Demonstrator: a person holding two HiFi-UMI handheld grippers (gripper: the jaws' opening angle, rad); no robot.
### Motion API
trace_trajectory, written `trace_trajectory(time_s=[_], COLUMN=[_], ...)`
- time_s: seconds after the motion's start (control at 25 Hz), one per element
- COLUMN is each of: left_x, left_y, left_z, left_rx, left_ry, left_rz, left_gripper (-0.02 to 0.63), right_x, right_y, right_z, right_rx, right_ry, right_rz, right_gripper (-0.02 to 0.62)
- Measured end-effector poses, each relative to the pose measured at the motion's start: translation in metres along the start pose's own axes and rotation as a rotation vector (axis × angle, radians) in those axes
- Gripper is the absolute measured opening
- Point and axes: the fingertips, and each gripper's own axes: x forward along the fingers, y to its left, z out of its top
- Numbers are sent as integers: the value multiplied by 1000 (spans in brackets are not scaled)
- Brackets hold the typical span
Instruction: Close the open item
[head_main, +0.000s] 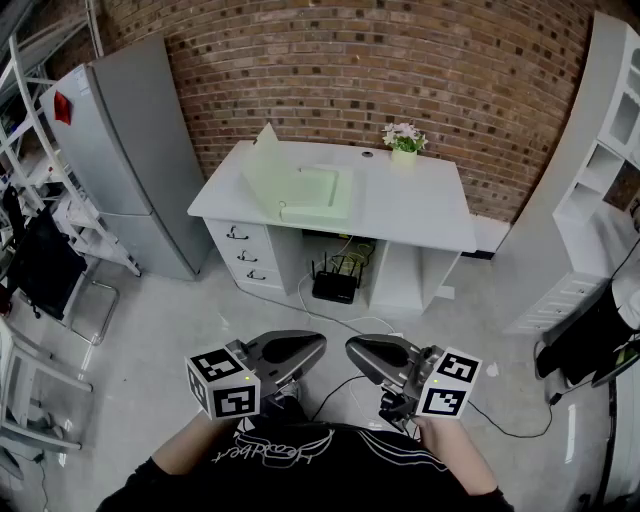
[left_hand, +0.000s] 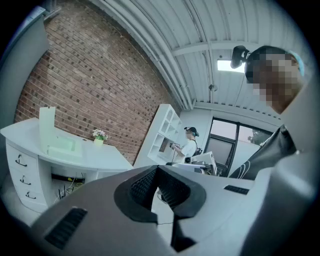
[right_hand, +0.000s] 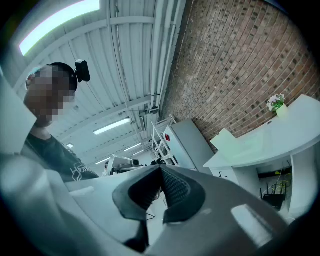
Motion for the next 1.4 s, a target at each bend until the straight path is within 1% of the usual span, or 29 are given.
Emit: trace_trajectory(time_s=[0.12, 0.32, 0.56, 0.68, 0.8, 1.0, 1.2, 1.4], left_x=[0, -2, -3, -6, -9, -6, 3, 20], left_y=[-2, -3, -1, 7, 22, 52, 88, 132], left_z=[9, 15, 16, 15, 16, 21, 26, 38], left_rx=[8, 30, 28, 25, 8, -23, -56, -85], left_ry=[-19, -19, -29, -28, -40, -48, -28, 3], left_rz=[2, 21, 37, 54, 71, 78, 70, 61], left_gripper=[2, 2, 2, 3, 3, 3, 3, 2], right_x=[1, 0, 6, 13, 20, 32, 50, 68], right_y=[2, 7, 7, 2, -10, -38, -68, -108], right_z=[8, 17, 16, 15, 15, 19, 19, 25], right_rx=[3, -15, -6, 3, 18, 46, 83, 125], right_ry=[-6, -13, -11, -9, -14, -21, -19, -26], right_rz=[14, 12, 24, 20, 2, -31, -60, -95], right_gripper=[3, 3, 3, 3, 3, 5, 5, 5])
